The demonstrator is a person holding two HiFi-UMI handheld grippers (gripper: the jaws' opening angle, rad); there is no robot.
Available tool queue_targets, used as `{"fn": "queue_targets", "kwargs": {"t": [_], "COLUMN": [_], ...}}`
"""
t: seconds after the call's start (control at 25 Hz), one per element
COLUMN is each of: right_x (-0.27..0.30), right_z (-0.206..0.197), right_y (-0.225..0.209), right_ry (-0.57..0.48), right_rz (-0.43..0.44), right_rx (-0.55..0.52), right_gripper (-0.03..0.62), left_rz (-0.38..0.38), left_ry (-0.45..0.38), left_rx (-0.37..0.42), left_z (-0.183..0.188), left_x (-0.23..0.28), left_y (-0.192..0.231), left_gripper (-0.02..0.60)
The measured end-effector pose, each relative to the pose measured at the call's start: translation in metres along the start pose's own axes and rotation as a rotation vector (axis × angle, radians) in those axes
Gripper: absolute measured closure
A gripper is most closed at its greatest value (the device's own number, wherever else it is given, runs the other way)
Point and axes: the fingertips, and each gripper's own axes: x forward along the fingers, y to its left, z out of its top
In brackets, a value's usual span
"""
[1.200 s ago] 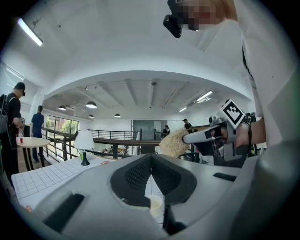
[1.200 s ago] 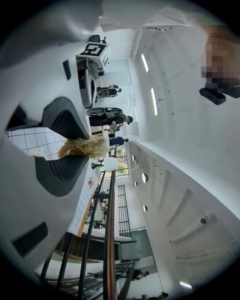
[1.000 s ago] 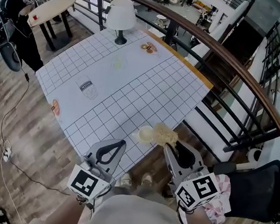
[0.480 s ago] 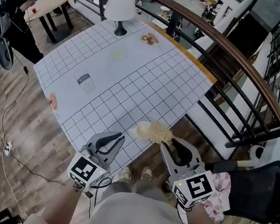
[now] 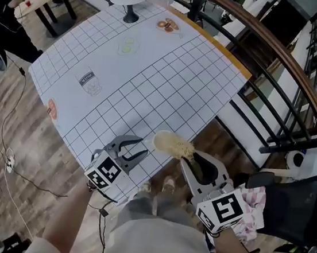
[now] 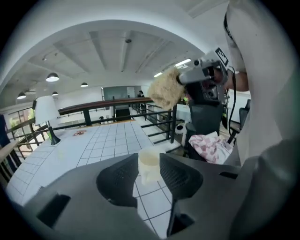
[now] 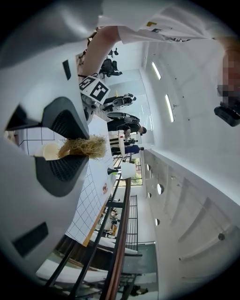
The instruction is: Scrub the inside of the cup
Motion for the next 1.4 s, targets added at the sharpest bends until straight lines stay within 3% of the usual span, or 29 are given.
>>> {"fn": "queue_targets", "kwargs": {"t": [0.28,0.4,0.56,0.8,0.92,1.0,1.16,1.4], "right_x": [0.022,0.031,0.037,0.045,0.046,0.047,0.056,0.09], "right_z": [-0.021,-0.03,-0.039,-0.054,-0.065,-0.07,-0.077,-0.107], "right_y": [-0.016,-0.022,-0.027,-0.03,-0.033,-0.036,-0.039,-0.029], "right_ry": [0.052,0.075,0.105,0.139,0.169,0.185,0.245,0.448], "right_rz": [0.007,0.008,0.01,0.023,0.021,0.011,0.027,0.161], "right_rx": [0.029,0.032,0.041,0.076,0.082,0.08,0.005,-0.113], "right_gripper": [0.496,0.496,0.496,0.496,0.496,0.496,0.496,0.496], "left_rz": [-0.009,0.014,0.023,0.0,-0.01,-0.017,-0.024,-0.012], "left_ry": [0.12,0.13,0.103,0.13,0.111,0.098,0.092,0.075], "left_rx": [0.065,0.11,0.075,0.066,0.043,0.034,0.032,0.013], "left_z": [-0.055,-0.064,-0.064,-0.074,-0.073,-0.073,-0.073,-0.071], "left_x": [0.045,0.058,0.064,0.073,0.074,0.073,0.073,0.075], "left_y": [0.002,0.006,0.012,0.013,0.012,0.012,0.011,0.012], "left_gripper": [0.453,0.453,0.453,0.454,0.514,0.515,0.517,0.517]}}
